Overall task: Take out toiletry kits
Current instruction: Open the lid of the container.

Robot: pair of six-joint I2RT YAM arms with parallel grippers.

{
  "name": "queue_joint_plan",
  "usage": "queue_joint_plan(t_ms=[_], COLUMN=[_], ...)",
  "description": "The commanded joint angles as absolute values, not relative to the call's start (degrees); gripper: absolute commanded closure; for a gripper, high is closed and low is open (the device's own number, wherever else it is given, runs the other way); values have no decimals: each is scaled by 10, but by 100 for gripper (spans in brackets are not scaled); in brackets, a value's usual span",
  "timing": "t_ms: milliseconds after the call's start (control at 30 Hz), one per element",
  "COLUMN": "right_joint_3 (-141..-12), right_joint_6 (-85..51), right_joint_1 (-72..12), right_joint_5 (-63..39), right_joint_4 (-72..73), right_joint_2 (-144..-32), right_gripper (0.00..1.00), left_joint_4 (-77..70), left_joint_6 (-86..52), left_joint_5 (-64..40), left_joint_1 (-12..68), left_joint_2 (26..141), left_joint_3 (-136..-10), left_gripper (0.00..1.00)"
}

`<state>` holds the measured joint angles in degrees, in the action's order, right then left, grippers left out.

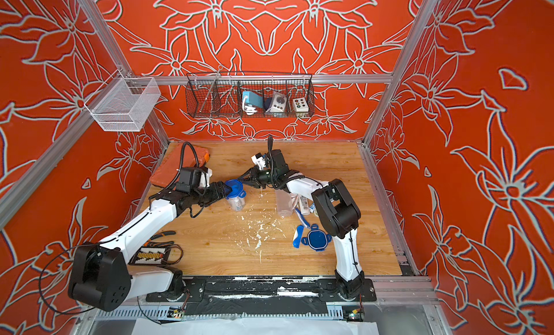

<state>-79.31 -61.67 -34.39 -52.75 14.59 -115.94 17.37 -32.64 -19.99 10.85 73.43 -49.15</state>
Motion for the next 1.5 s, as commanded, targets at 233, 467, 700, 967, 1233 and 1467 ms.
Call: queue_joint_plan(t_ms=[233, 467, 700, 967, 1233, 1467], right_joint_3=[-789, -781, -771, -763, -771, -779], right_joint_6=[-624, -618, -622, -576, -539, -529], right_joint_1=[-347, -354, -359, -369, -375, -377], right_joint_5=[-533, -532, -525, -500, -493, -510], right_joint_4=[166, 163, 170, 123, 94, 138], right_joint_2=[-1135, -1128, -1110, -1092, -1081, -1093], right_gripper=[90, 99, 100, 100, 100, 100], left_joint_4=[217, 219, 214, 201, 190, 173], left_joint_6=[-332, -334, -334, -341, -348, -356], left_joint_5=[-89, -89, -99, -103, -112, -119], left_joint_1=[102, 93, 89, 80, 73, 70], left_joint_2=[660, 656, 660, 668, 683, 699], left_joint_3=[-491, -488, -488, -486, -505, -502], left_gripper=[18, 17, 18, 14, 14, 15])
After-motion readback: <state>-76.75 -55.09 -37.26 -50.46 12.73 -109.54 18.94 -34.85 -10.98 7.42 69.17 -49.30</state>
